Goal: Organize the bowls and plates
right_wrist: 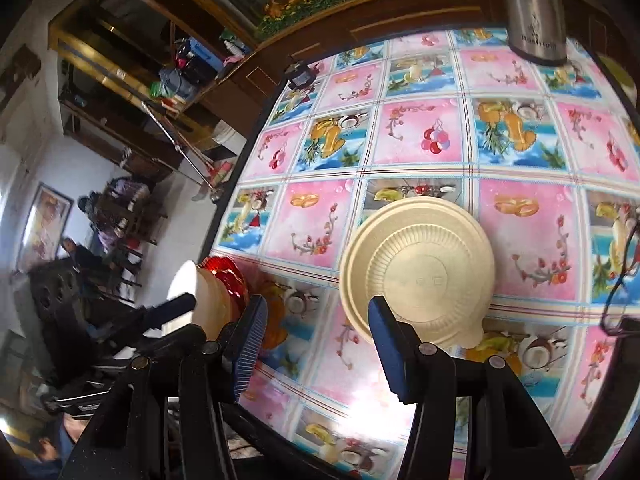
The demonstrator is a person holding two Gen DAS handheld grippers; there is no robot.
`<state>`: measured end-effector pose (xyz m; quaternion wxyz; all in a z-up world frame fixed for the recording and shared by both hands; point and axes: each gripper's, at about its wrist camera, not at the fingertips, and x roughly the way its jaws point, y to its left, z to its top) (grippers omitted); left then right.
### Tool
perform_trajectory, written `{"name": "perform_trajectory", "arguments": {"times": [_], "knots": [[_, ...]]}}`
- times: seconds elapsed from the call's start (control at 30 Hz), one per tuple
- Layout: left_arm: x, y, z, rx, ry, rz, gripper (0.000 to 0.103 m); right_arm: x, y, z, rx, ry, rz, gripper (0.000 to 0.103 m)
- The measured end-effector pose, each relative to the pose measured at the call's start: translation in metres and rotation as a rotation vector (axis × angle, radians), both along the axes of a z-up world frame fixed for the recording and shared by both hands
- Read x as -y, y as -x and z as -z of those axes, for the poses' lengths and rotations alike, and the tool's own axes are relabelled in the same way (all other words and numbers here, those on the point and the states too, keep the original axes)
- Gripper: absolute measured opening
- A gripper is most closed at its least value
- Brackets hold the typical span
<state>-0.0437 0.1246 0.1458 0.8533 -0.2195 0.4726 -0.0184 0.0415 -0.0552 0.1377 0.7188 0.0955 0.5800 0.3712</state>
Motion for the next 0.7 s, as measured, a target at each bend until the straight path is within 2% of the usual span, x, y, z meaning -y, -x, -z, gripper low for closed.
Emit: {"name": "perform_trajectory", "arguments": {"times": [0.47,0.57,0.7], "knots": [[0.009,-0.010,0.003,-0.002,0.033,0.012,0.070,0.071,-0.028,0.007,0.003,0.061,0.190,0.057],[0.006,-0.004,0.002,0.018,0.040,-0.005,0.070,0.078,-0.027,0.009,-0.004,0.074,0.194,0.057],[-0.007,0.010,-0.001,0.026,0.051,-0.053,0.070,0.061,-0.022,0.004,0.000,0.045,0.149,0.057]]}}
